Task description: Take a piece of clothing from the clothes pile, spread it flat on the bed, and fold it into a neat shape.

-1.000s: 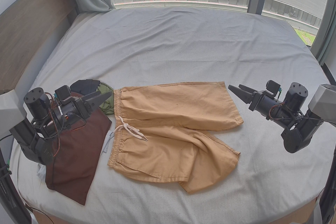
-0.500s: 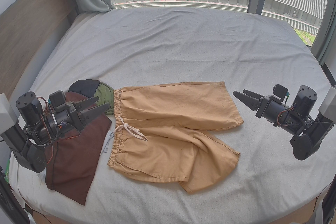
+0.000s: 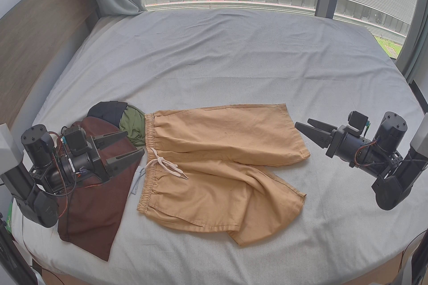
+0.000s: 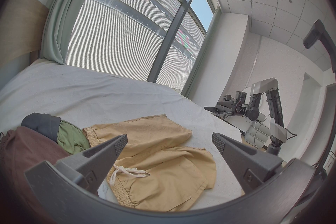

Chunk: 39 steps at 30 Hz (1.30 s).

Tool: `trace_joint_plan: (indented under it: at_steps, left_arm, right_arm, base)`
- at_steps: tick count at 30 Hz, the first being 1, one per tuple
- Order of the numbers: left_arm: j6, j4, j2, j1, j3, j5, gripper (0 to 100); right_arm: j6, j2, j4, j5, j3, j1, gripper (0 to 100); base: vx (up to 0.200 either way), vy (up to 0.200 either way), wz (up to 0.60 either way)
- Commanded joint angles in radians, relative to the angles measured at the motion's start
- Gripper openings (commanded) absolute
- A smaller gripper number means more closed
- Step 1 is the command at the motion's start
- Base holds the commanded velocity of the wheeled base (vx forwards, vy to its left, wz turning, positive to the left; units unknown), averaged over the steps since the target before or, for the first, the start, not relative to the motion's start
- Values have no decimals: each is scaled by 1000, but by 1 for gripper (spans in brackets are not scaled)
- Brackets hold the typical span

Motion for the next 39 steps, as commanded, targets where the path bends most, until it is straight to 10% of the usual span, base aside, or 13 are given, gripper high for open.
trace_joint_plan:
  at_steps: [1,39]
  left_arm:
    - [6,0,4,-4,15,-2,100]
    - [386,1,155,44,25,-183,100]
  right_arm:
    - [-12,-1,0,-1,7,7,100]
    - [-50,151,0,22,119,-8,100]
  base:
    - [0,0,0]
    - [0,0,0]
